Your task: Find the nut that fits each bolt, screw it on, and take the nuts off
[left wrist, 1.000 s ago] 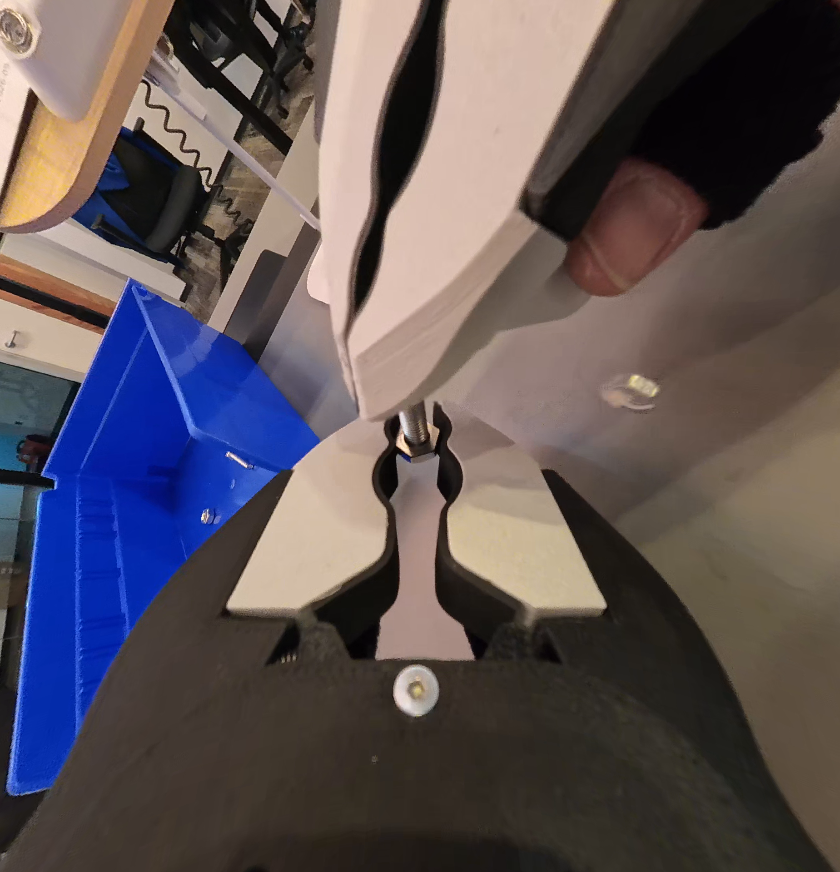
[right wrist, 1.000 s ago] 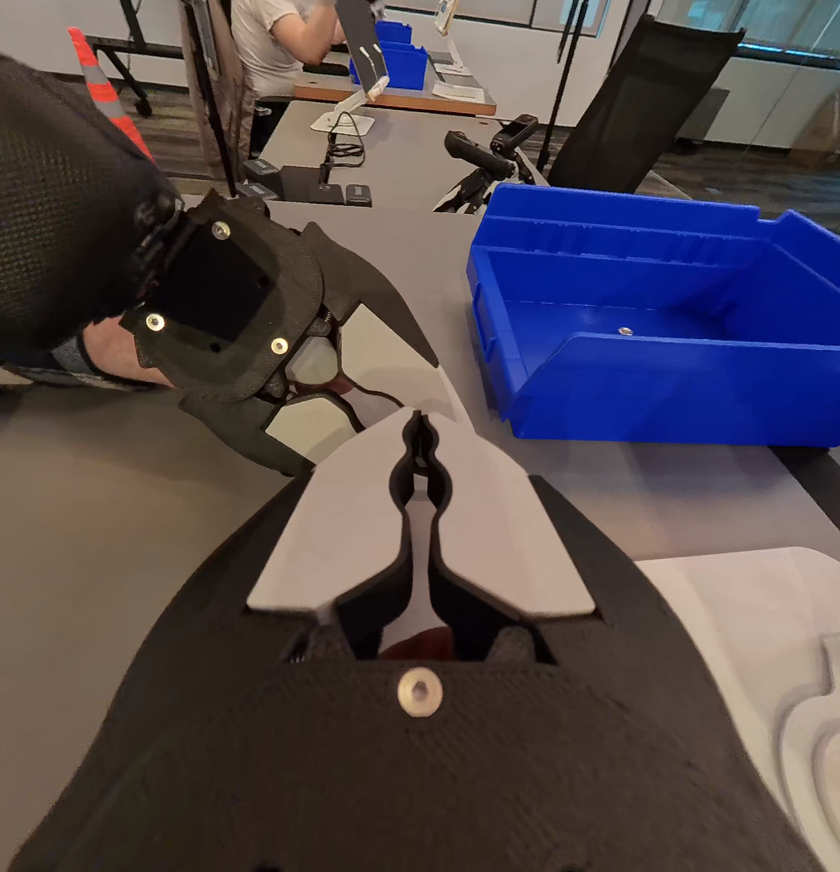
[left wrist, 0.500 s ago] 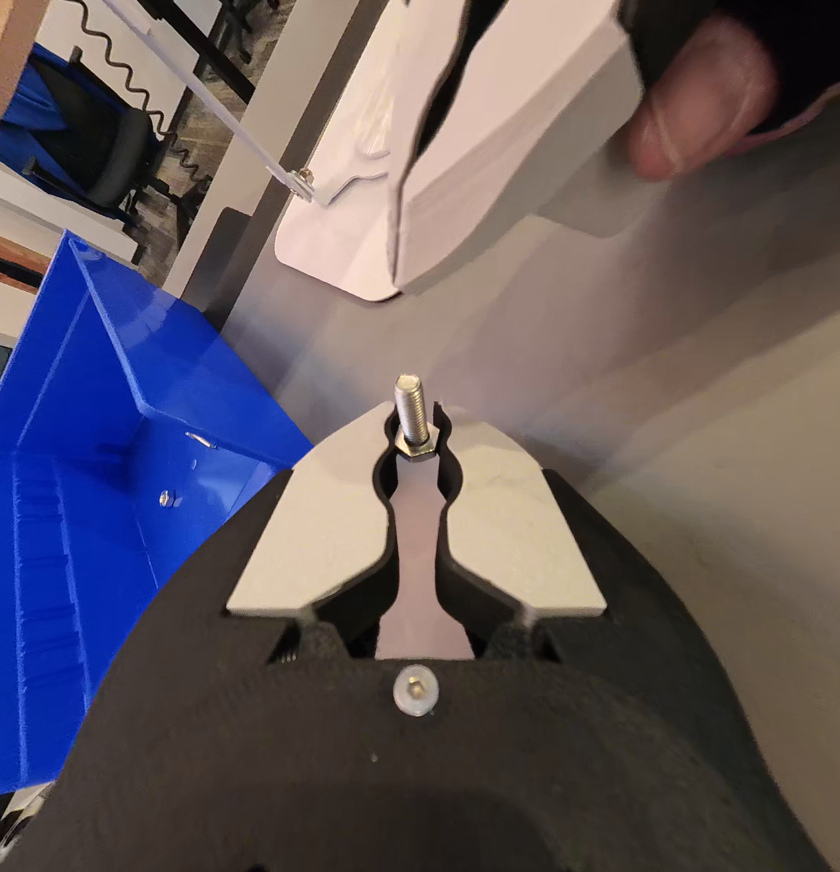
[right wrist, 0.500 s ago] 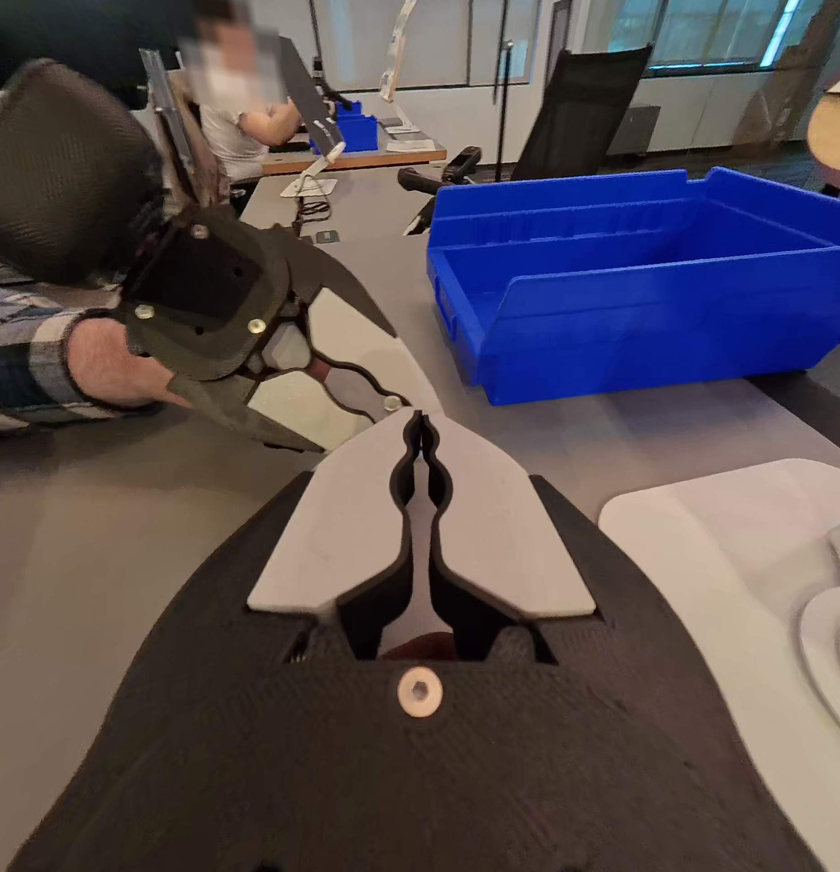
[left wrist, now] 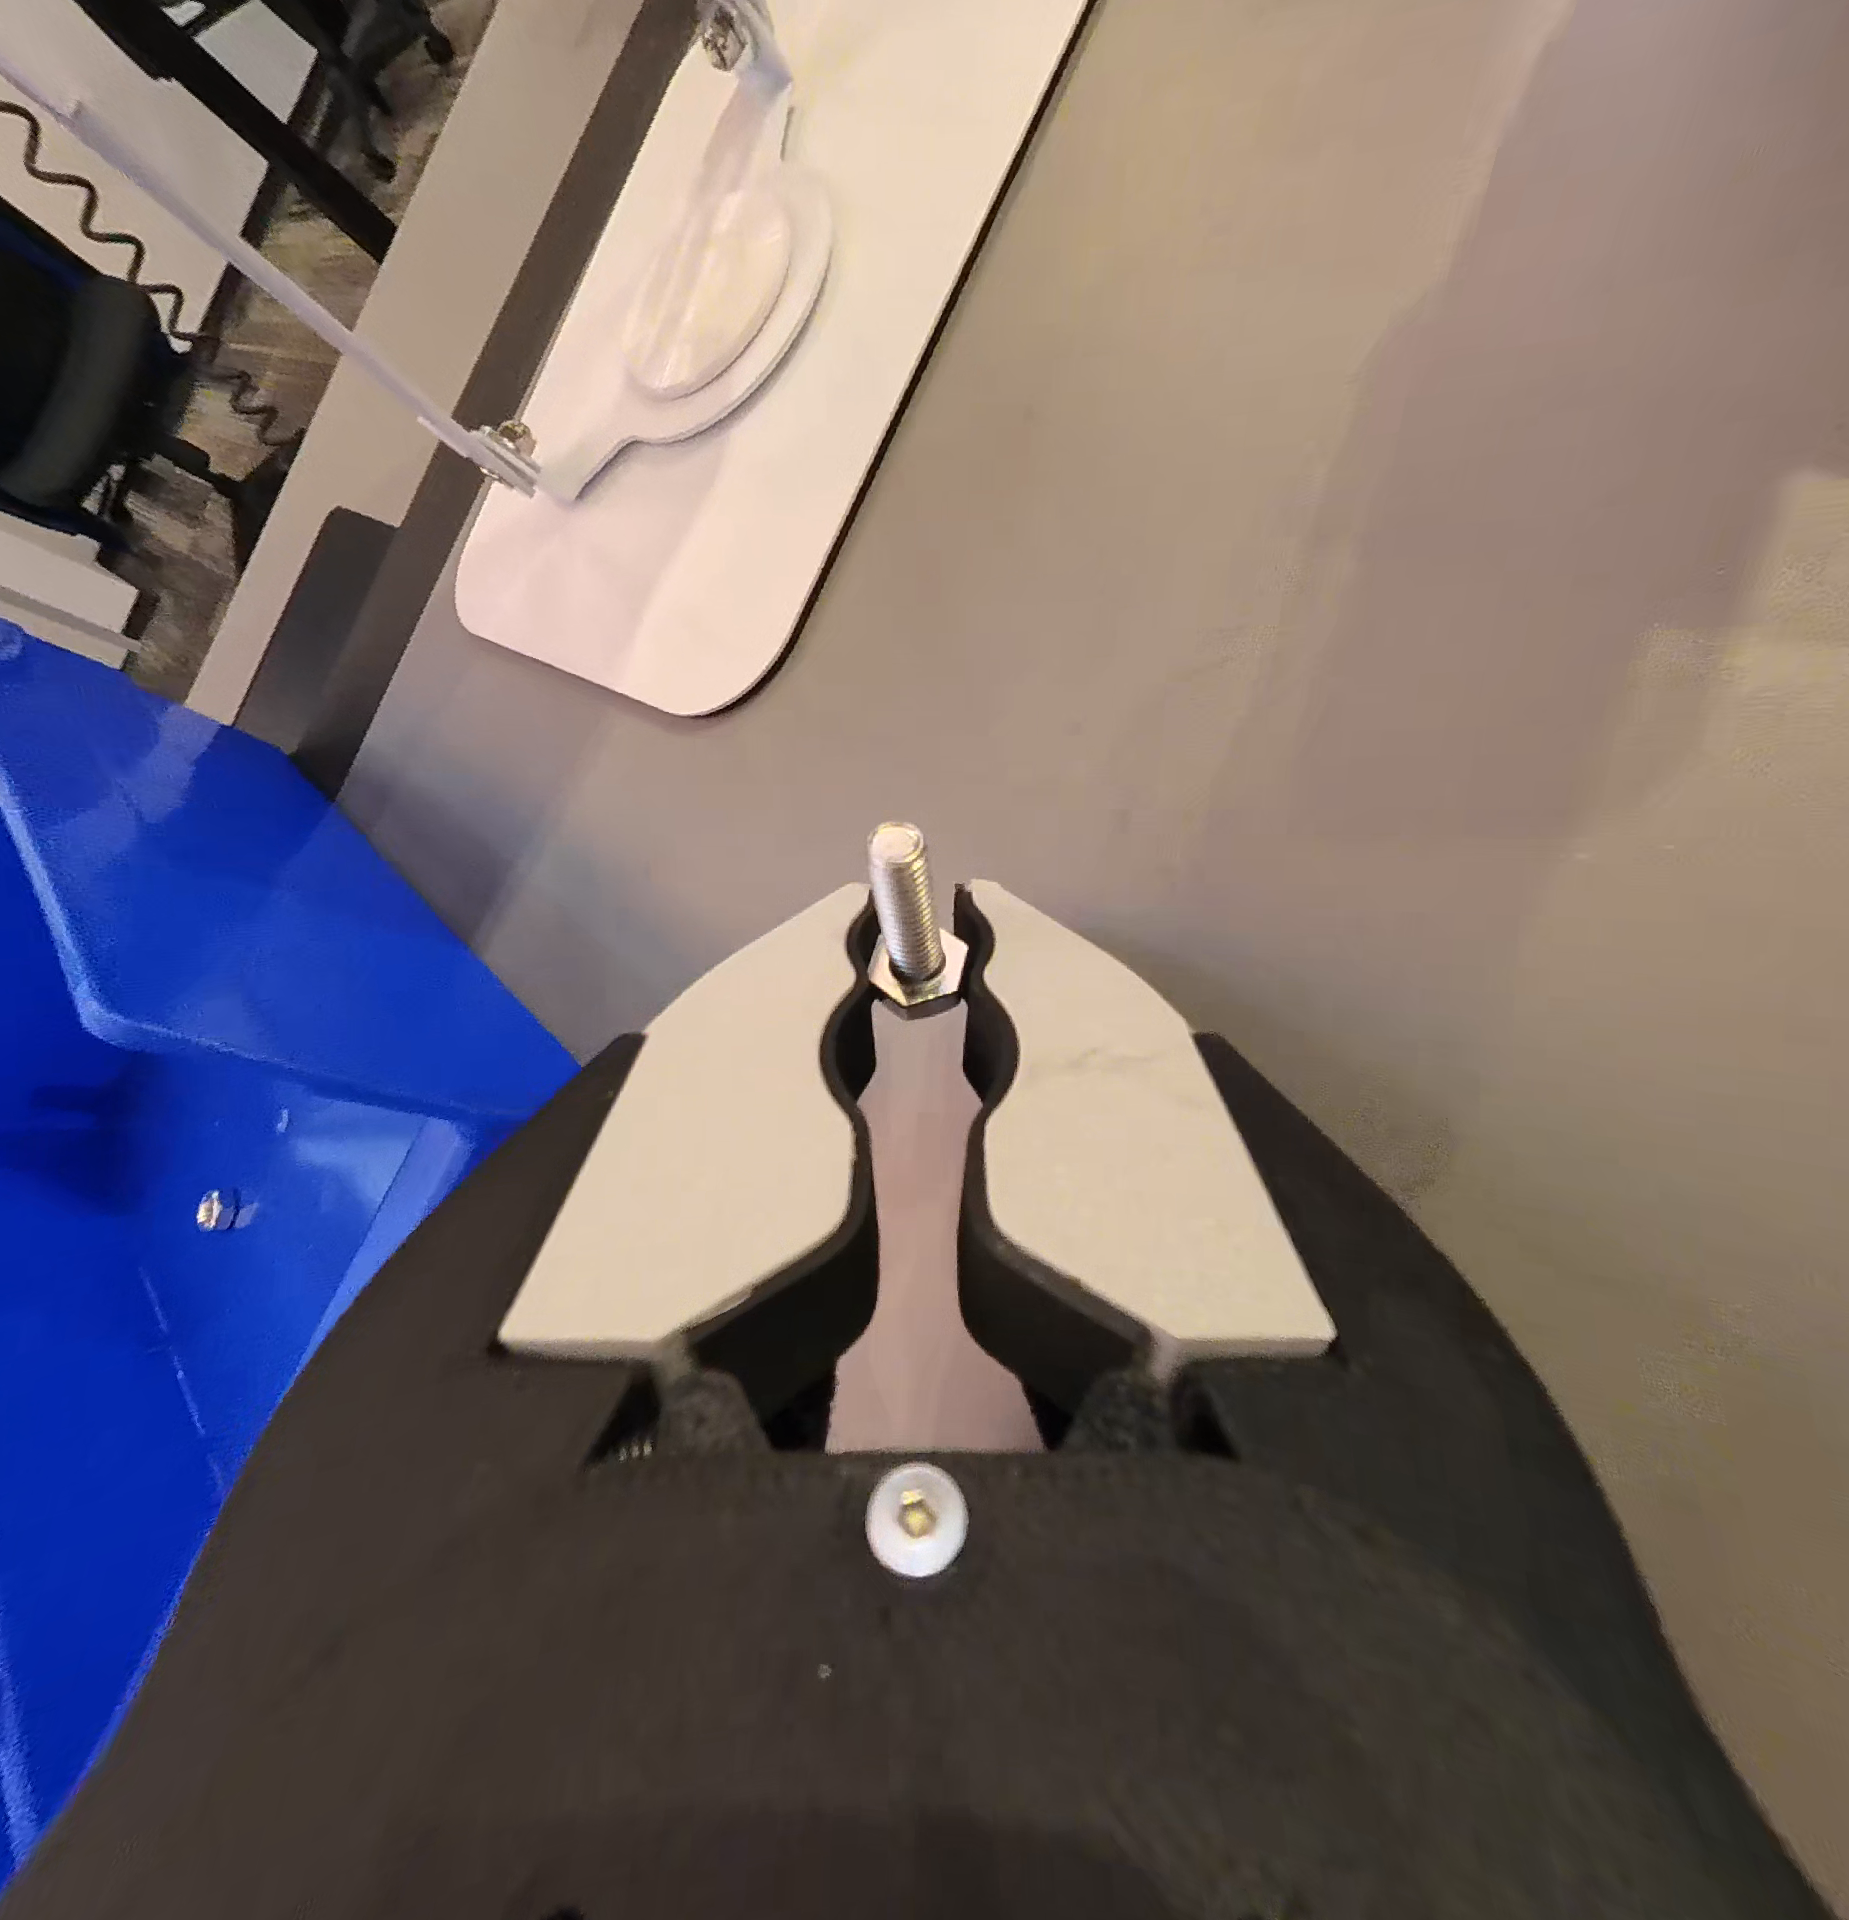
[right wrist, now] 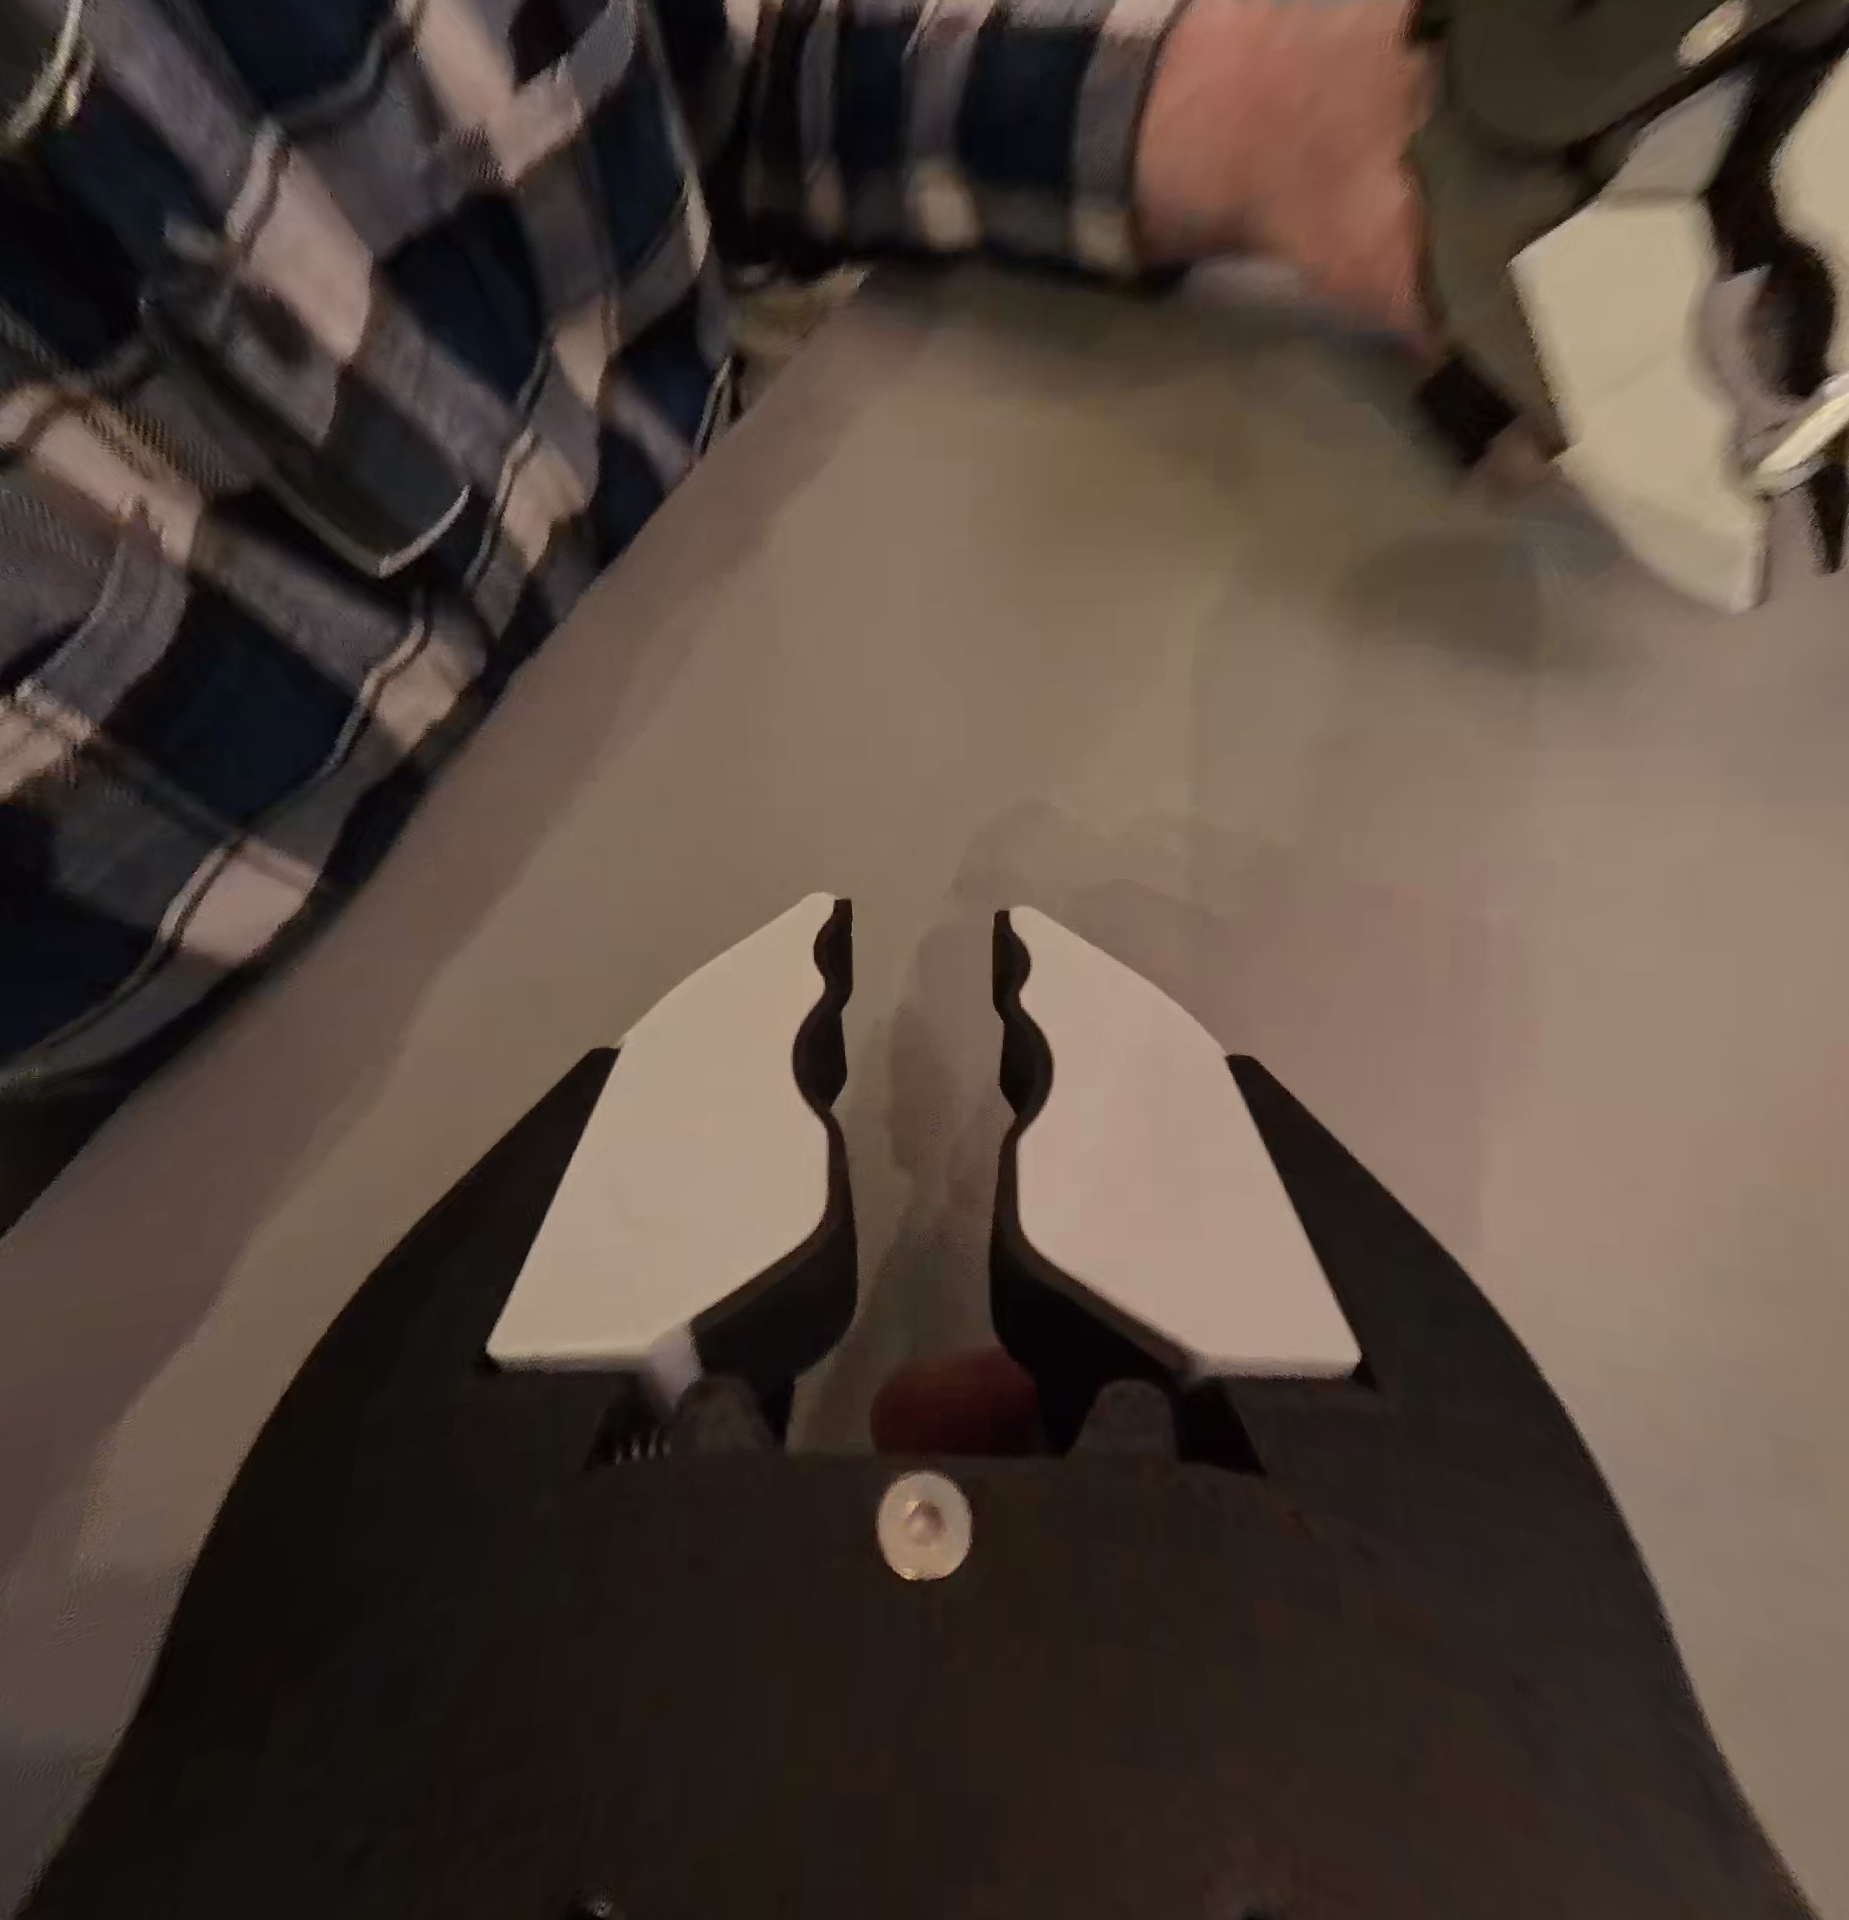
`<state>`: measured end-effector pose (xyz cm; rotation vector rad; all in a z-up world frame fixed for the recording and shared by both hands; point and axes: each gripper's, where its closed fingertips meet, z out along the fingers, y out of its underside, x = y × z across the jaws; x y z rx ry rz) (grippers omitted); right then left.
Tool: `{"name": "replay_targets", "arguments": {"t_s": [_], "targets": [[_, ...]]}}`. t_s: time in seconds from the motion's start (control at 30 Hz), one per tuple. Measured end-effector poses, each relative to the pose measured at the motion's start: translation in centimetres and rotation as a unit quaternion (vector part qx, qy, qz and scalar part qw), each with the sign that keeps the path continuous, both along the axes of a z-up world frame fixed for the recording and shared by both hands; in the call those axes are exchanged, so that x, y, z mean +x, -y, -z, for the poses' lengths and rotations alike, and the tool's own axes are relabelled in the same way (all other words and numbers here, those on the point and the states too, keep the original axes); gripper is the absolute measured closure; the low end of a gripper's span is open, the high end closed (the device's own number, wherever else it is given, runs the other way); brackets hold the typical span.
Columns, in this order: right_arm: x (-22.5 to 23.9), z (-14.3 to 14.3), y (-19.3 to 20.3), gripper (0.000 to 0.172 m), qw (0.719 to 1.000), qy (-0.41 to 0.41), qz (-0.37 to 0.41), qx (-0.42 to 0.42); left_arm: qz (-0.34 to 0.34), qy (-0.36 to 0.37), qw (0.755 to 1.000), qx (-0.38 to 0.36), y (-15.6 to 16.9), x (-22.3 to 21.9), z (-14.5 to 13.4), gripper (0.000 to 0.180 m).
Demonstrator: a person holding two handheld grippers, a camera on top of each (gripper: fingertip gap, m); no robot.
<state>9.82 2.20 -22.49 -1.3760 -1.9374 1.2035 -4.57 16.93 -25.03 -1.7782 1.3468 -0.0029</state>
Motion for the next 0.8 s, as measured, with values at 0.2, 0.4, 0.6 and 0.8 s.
{"name": "replay_targets", "arguments": {"t_s": [0.2, 0.4, 0.6, 0.8], "targets": [[2.3, 2.4, 2.4, 0.143, 0.995, 0.070, -0.061, 0.024, 0.028, 0.016, 0.999, -0.029, 0.7, 0.8, 0.4, 0.168], [2.9, 3.6, 2.3, 0.147, 0.991, 0.105, -0.063, 0.043, 0.034, 0.019, 0.999, -0.037, 0.8, 0.8, 0.5, 0.168], [4.2, 3.9, 2.1, 0.149, 0.990, 0.115, -0.065, 0.046, 0.043, 0.020, 0.998, -0.046, 1.0, 1.0, 0.7, 0.168], [4.7, 3.8, 1.4, 0.151, 0.991, 0.116, -0.055, 0.044, 0.050, 0.025, 0.997, -0.056, 1.2, 1.3, 0.8, 0.168]]}}
